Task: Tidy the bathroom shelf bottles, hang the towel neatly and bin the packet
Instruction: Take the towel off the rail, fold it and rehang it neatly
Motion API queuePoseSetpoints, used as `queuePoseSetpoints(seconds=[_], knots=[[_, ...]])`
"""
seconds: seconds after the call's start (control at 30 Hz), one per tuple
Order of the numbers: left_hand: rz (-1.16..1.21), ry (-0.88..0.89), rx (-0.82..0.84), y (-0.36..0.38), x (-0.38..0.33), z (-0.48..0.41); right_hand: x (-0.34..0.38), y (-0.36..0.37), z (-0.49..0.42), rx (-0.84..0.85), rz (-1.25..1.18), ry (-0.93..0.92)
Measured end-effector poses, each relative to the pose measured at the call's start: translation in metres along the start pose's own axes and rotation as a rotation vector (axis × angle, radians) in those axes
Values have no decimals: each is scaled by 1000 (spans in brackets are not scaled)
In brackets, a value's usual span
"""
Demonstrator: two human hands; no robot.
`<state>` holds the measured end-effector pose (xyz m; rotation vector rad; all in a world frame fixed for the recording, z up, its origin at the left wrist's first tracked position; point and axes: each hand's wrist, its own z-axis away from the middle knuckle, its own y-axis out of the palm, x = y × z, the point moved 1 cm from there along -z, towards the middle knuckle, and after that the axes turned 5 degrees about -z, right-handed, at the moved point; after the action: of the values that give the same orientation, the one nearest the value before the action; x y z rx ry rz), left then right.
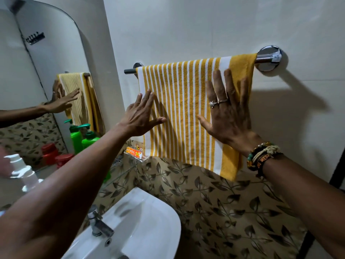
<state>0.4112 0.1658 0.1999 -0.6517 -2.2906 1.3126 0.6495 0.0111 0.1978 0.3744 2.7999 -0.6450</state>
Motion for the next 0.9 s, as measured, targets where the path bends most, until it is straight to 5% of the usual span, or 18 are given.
queuePoseSetpoints(seconds=[0.43,0.9], knots=[[-13,-160,167,96,9,100,108,40,60,393,-340,-327],[-60,-331,295,160,47,114,200,145,44,474,-688,-500]])
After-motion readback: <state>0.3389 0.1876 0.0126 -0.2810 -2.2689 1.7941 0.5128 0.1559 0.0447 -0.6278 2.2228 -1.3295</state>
